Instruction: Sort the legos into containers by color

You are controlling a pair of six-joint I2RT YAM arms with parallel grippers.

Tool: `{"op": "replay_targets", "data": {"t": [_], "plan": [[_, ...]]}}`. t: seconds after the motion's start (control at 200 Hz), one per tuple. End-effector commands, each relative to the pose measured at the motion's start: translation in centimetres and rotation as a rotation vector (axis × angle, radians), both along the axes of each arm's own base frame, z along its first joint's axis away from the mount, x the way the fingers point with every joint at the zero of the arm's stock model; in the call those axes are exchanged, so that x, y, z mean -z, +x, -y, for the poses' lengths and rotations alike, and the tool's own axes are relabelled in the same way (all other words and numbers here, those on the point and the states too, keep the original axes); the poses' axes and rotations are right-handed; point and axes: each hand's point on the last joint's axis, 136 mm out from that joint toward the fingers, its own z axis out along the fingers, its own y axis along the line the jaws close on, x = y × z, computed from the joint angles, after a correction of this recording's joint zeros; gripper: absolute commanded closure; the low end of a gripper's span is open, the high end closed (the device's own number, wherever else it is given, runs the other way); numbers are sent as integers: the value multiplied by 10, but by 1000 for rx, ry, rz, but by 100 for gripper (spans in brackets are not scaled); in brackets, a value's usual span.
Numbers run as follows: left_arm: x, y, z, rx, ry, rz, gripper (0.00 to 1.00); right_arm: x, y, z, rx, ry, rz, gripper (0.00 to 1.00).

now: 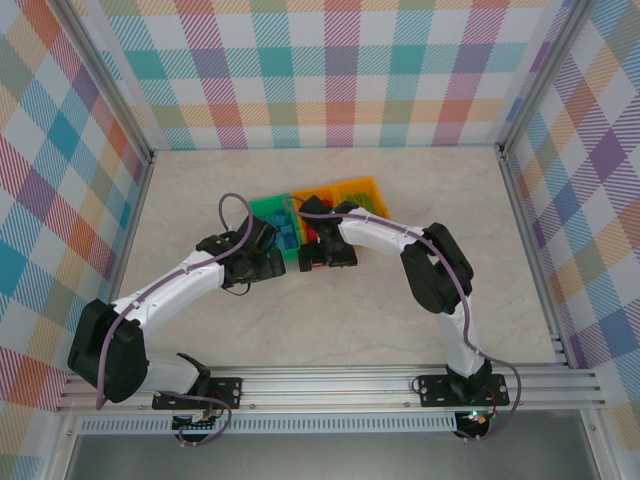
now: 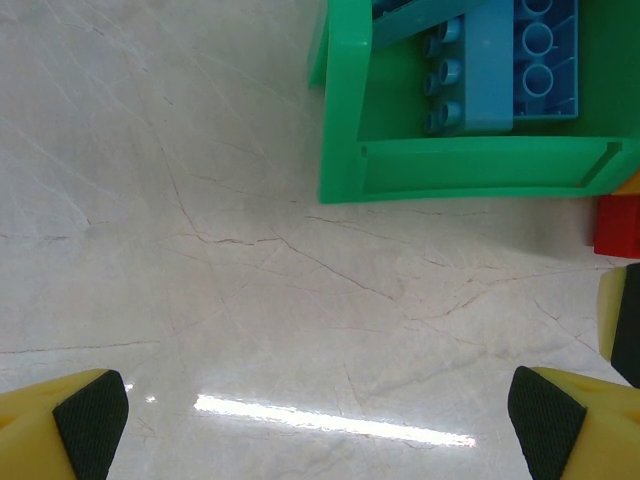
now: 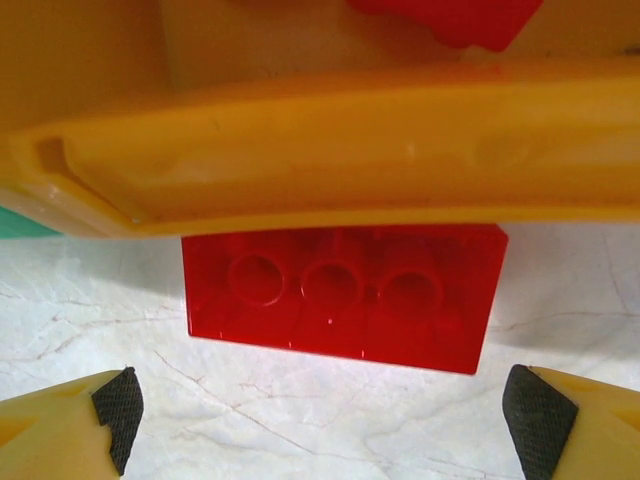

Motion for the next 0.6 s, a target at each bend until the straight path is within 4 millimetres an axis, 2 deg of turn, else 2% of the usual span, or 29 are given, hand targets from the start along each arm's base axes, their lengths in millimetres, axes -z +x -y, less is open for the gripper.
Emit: {"op": "replay_targets", "data": {"t": [0.0,0.105,0.265,0.37,0.46,0.595], "plan": [[0,-3,-4,-3,23,-4,0,-6,16,-8,28,8,52,6],[-2,-3,-4,-6,23,-1,0,0,21,-11,27,0,63,9],[-3,-5,-7,-12,30,6,0,17,20,-2,17,-55,51,17],[-3,-3,-6,-10,27,9,0,21,21,-1,9,-64,58,26],[-5,-2,-5,-7,27,11,0,23,19,1,4,-76,47,28],[-6,-2,-6,-8,26,16,0,25,10,9,8,-99,24,42]]}}
